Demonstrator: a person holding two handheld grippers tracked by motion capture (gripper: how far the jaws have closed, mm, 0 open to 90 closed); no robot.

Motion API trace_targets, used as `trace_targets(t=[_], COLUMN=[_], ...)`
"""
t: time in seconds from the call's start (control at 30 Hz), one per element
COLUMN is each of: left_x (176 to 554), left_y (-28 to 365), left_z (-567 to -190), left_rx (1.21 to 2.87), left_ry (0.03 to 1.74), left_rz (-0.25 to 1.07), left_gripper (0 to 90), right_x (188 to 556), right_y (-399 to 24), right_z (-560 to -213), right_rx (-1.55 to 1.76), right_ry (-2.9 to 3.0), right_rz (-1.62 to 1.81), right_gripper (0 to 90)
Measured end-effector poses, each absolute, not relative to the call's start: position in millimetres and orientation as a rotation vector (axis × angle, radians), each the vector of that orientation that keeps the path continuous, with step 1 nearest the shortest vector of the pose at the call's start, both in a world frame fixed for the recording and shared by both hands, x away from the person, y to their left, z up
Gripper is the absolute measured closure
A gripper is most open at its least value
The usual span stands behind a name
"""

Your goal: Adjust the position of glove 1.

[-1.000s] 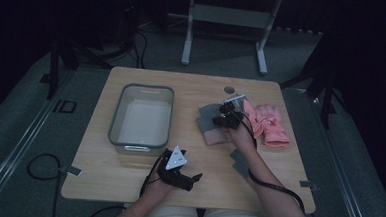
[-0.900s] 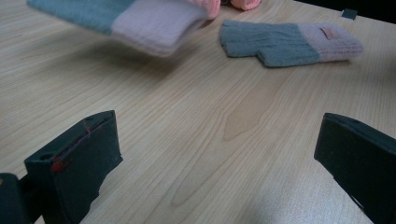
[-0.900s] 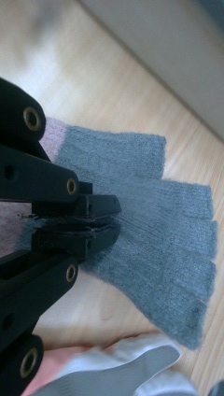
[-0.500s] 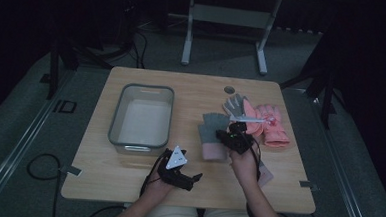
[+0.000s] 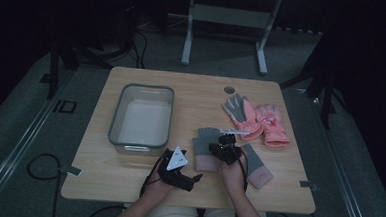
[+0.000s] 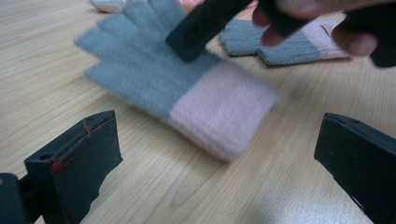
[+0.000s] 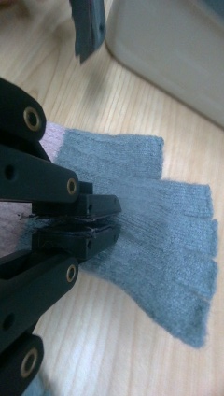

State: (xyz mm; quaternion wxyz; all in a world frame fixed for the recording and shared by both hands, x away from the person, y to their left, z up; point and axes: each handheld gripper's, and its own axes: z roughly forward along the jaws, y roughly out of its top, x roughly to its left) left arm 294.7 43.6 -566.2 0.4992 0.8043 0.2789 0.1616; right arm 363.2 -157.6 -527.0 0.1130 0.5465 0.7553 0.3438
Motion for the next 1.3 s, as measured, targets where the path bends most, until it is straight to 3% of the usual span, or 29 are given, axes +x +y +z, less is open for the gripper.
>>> trace_targets(t=[0.33, 0.43, 0.47, 0.63, 1.3], left_x=[295, 295, 295, 295, 295], left_y=[43, 43, 44, 44, 44], left_z=[-566, -566, -566, -566, -566], left_rx=[1.948, 1.947, 1.947, 1.948, 1.946], left_ry=[0.673, 0.673, 0.674, 0.676, 0.677], left_rz=[0.393, 0.392, 0.392, 0.390, 0.386], left_gripper=[0.0, 0.0, 0.0, 0.0, 0.0], right_x=[366, 365, 363, 363, 362], right_y=[-153, -154, -155, -167, -258], right_z=[-548, -547, -544, -527, -508], right_rx=[1.658, 1.667, 1.663, 1.543, 1.111], right_ry=[2.185, 2.175, 2.166, 2.177, 2.441], right_rz=[0.980, 0.996, 1.023, 1.098, 0.966], right_gripper=[76.6, 70.9, 64.9, 59.7, 63.1])
